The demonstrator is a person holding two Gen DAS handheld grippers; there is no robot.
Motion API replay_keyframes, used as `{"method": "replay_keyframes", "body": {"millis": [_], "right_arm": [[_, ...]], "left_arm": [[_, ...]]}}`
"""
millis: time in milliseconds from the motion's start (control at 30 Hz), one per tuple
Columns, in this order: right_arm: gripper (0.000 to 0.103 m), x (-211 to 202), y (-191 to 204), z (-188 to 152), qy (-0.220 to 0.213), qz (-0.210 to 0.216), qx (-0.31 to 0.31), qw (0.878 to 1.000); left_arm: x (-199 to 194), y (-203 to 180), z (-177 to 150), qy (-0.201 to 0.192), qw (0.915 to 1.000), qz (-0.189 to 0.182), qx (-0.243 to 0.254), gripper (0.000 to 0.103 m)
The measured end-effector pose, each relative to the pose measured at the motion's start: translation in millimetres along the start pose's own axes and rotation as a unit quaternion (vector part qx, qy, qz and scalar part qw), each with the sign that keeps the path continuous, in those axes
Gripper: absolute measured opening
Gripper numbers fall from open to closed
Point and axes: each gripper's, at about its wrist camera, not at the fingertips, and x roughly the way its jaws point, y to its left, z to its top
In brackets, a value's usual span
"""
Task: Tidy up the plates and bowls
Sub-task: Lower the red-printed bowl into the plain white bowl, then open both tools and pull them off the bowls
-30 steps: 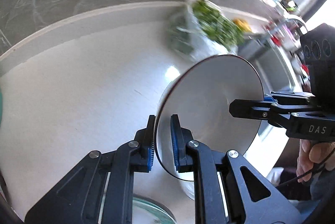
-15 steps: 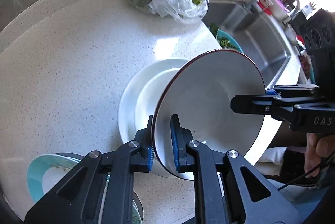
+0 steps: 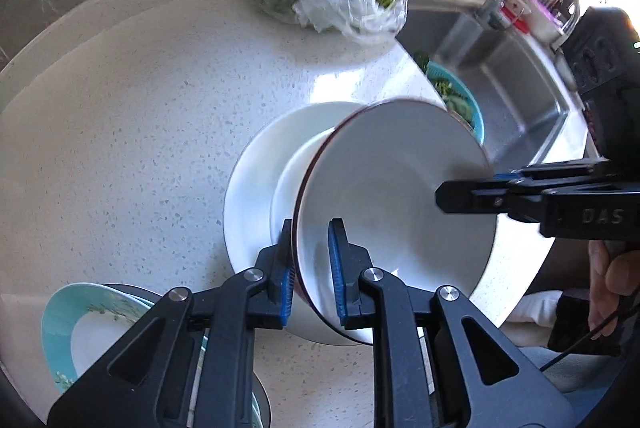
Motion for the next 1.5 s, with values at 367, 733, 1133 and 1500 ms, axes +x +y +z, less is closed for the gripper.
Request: {"method": "replay_keyframes", "body": {"millis": [367,733,1133,1500], "right_arm": [[0.017,8.8,7.4,8.2,0.007,-0.032,-0.015,0.999],[0.032,11.5,27.9,15.8,0.025,-0.082,-0.047,0.995],[0.054,12.8,57.1,18.2,0.028,-0.145,-0.129,0.981],[0.054,-39.4,46.8,24.9,-0.048,-0.066,-0.146,0.986]], "left_arm": [[-41.7,21.0,5.3,-0.079,0.9964,-0.010,-0.030,0.056],[-47.7,42.4,3.1,-0.085,0.9943,-0.020,-0.062,0.059],[-46.4,56.5,-6.9,-0.087,0.9896,-0.022,-0.112,0.059],[-66.1,49.4,-35.6,-0.099,0.9842,-0.011,-0.146,0.059]]}}
